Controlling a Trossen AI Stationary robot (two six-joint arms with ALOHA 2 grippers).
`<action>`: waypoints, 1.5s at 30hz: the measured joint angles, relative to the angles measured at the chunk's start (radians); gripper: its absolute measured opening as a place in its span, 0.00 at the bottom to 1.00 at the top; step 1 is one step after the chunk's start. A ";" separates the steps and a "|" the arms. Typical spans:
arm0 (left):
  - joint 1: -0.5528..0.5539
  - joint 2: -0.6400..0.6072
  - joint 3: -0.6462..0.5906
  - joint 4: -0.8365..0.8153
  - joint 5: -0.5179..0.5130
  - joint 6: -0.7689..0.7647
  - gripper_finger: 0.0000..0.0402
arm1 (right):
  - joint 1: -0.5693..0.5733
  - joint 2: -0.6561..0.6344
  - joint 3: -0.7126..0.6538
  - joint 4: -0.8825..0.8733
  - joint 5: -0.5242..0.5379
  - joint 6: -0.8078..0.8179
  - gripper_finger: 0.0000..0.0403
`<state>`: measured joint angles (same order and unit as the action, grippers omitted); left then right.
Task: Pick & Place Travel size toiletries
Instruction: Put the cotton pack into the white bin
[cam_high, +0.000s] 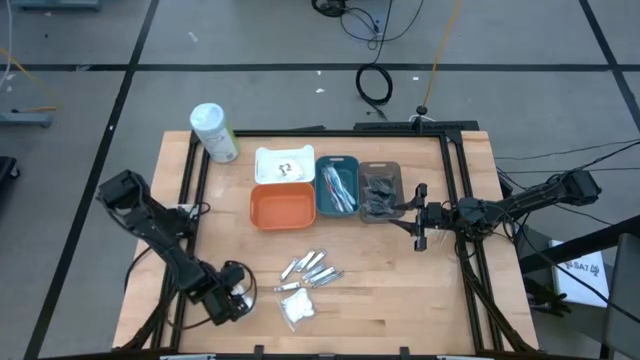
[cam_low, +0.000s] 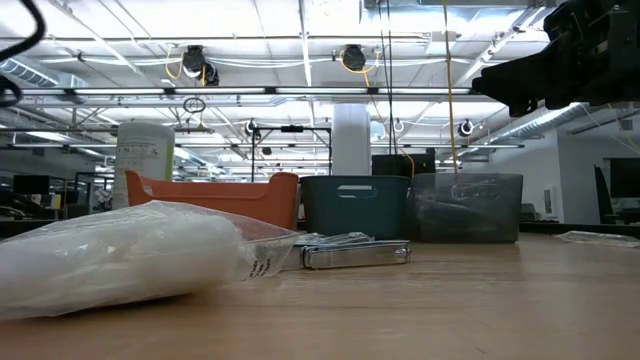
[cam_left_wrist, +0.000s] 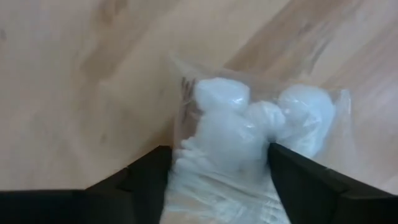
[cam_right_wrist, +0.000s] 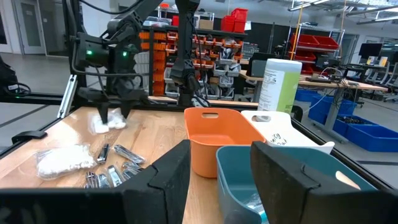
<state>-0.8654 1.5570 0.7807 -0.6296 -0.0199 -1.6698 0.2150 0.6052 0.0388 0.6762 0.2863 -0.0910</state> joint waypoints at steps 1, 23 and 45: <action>0.011 0.000 0.000 0.000 -0.006 0.022 0.60 | 0.000 0.000 0.000 0.000 0.000 0.000 0.39; 0.194 -0.154 -0.003 0.108 -0.173 0.454 0.12 | 0.000 0.000 0.000 0.000 0.000 0.000 0.39; 0.596 -0.537 -0.003 0.529 -0.973 1.423 0.10 | 0.000 0.000 0.000 0.000 0.000 0.000 0.39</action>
<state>-0.2696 1.0199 0.7780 -0.1005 -0.9934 -0.2465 0.2151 0.6048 0.0389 0.6762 0.2861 -0.0908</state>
